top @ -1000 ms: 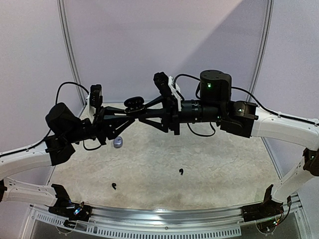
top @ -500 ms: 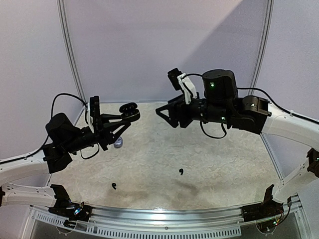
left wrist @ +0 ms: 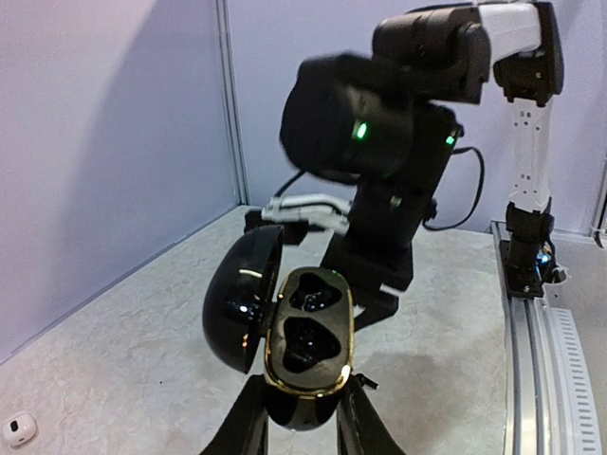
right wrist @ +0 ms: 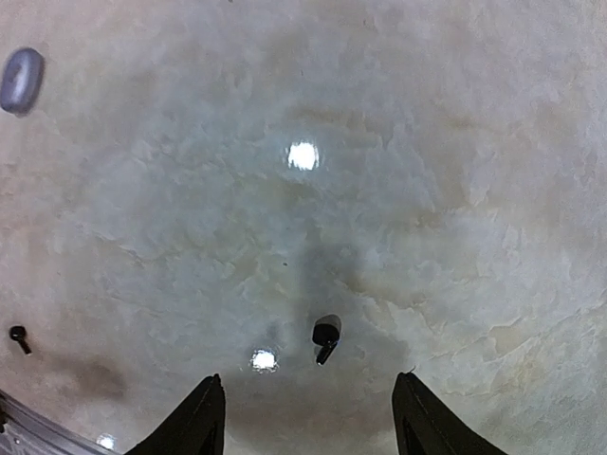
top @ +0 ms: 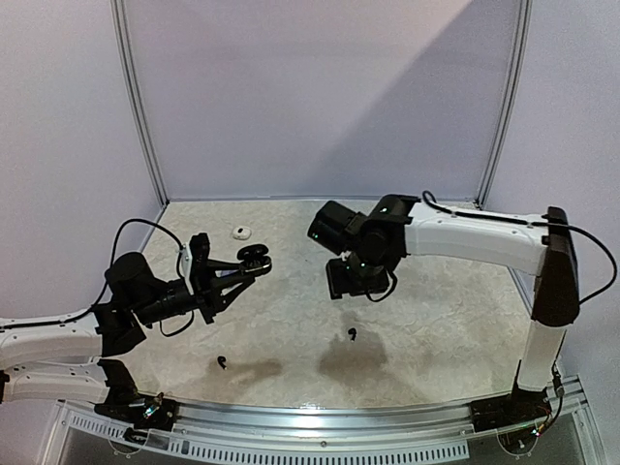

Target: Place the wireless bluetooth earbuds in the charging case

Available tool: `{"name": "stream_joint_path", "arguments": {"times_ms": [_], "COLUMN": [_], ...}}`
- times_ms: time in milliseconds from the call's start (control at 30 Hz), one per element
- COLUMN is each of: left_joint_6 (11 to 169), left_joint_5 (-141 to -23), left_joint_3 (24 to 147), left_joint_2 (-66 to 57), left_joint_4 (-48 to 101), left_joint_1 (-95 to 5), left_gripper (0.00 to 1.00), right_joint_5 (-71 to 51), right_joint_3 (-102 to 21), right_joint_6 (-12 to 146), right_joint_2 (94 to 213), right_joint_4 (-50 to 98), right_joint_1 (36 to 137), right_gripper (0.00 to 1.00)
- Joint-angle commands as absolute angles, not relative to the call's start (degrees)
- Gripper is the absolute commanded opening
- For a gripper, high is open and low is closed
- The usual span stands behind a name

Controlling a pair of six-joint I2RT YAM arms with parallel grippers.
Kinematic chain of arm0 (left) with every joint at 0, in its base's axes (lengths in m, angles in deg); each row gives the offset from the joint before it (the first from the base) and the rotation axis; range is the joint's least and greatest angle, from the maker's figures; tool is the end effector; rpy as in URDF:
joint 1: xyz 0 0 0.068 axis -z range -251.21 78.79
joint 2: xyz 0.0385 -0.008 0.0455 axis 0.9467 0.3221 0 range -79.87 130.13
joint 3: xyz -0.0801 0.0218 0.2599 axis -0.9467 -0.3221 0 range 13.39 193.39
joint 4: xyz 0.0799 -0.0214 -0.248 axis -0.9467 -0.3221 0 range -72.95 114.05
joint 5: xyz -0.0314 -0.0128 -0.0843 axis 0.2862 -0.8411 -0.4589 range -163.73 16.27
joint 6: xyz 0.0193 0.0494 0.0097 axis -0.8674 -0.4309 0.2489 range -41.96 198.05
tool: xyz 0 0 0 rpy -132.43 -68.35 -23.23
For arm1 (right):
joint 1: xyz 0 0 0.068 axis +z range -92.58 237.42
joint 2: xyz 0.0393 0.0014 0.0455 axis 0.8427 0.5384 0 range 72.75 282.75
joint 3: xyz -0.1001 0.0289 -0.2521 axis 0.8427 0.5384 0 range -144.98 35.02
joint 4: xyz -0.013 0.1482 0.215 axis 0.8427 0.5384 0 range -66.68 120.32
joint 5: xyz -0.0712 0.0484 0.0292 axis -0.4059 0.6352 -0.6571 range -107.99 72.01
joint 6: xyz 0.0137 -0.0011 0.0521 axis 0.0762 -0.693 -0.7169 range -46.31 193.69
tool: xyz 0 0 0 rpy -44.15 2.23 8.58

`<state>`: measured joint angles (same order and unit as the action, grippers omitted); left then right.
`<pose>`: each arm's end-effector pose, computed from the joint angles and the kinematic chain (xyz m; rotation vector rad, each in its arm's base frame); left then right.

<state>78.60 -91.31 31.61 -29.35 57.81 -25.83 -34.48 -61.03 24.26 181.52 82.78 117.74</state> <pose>0.1322 -0.1493 0.2398 0.8408 1.3762 -0.8643 0.2020 0.3339 0.2651 -0.1969 2.7207 0.1220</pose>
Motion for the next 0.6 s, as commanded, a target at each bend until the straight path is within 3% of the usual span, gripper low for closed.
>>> {"name": "stream_joint_path", "arguments": {"times_ms": [0,433,567], "left_joint_6": [73.02,70.75,70.49], "left_joint_5": [-95.25,-97.8,-98.16], "left_joint_3": [30.1,29.47,29.45], "left_joint_2": [-29.86,-29.43,-29.62], "left_joint_4": [61.8,62.63,62.56], "left_joint_1": [-25.33,-25.33,-25.29], "left_gripper": [0.0,0.0,0.0], "right_joint_5": [-28.39,-22.07,-20.81], "right_joint_3": [-63.38,-62.89,-61.38], "right_joint_6": [20.44,20.19,20.43], "right_joint_2": [187.12,197.68,198.91], "right_joint_4": [88.63,85.19,83.93], "right_joint_1": [116.47,114.15,113.74], "right_gripper": [0.61,0.51,0.36]}}
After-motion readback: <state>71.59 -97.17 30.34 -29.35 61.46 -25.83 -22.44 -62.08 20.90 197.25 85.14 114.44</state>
